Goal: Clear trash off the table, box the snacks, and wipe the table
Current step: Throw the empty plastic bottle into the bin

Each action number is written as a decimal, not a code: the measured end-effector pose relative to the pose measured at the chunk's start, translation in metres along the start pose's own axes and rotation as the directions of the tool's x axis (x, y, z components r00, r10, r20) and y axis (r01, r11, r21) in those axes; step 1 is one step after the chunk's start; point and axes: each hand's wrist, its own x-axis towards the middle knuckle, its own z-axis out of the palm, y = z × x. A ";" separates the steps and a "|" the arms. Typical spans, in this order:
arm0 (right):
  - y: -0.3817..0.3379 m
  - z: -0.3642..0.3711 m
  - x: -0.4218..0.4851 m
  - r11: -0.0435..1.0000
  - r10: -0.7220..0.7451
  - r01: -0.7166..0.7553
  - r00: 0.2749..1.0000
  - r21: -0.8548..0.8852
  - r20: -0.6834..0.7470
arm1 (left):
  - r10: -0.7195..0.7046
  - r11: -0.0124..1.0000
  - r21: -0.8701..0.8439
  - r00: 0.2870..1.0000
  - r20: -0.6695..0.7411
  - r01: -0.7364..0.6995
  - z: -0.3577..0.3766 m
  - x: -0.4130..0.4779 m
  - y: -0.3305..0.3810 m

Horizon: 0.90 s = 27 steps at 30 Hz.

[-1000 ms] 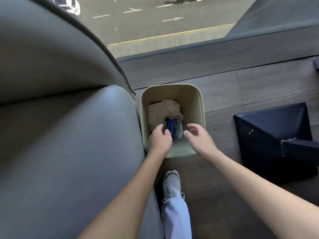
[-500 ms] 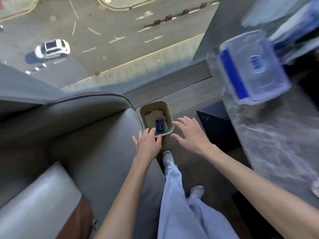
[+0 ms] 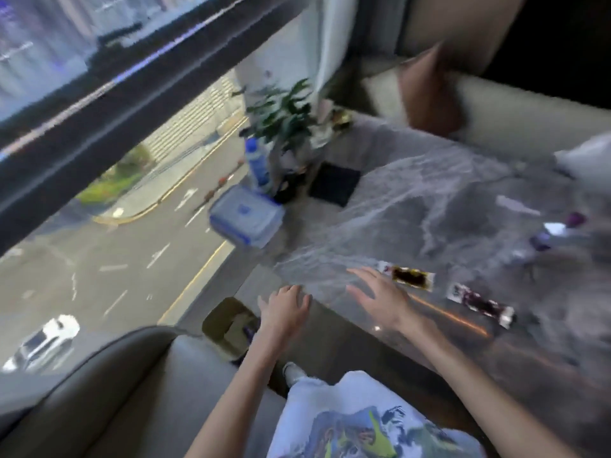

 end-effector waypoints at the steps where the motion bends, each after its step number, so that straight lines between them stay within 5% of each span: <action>1: 0.018 -0.020 -0.014 0.998 0.042 -0.040 0.998 0.041 -0.054 | 0.053 0.998 0.034 0.999 0.011 -0.053 0.000 0.003 0.025; 12: 0.149 -0.127 -0.165 0.896 0.442 -0.372 0.786 0.241 -0.431 | 0.552 0.790 0.271 0.831 0.073 -0.549 0.028 -0.011 0.234; 19: 0.176 -0.129 -0.197 0.827 0.563 -0.464 0.695 0.319 -0.447 | 0.635 0.703 0.293 0.757 0.154 -0.649 0.047 -0.001 0.268; 27: 0.165 -0.113 -0.169 0.792 0.609 -0.484 0.656 0.371 -0.445 | 0.594 0.729 0.272 0.778 0.204 -0.628 0.035 0.045 0.251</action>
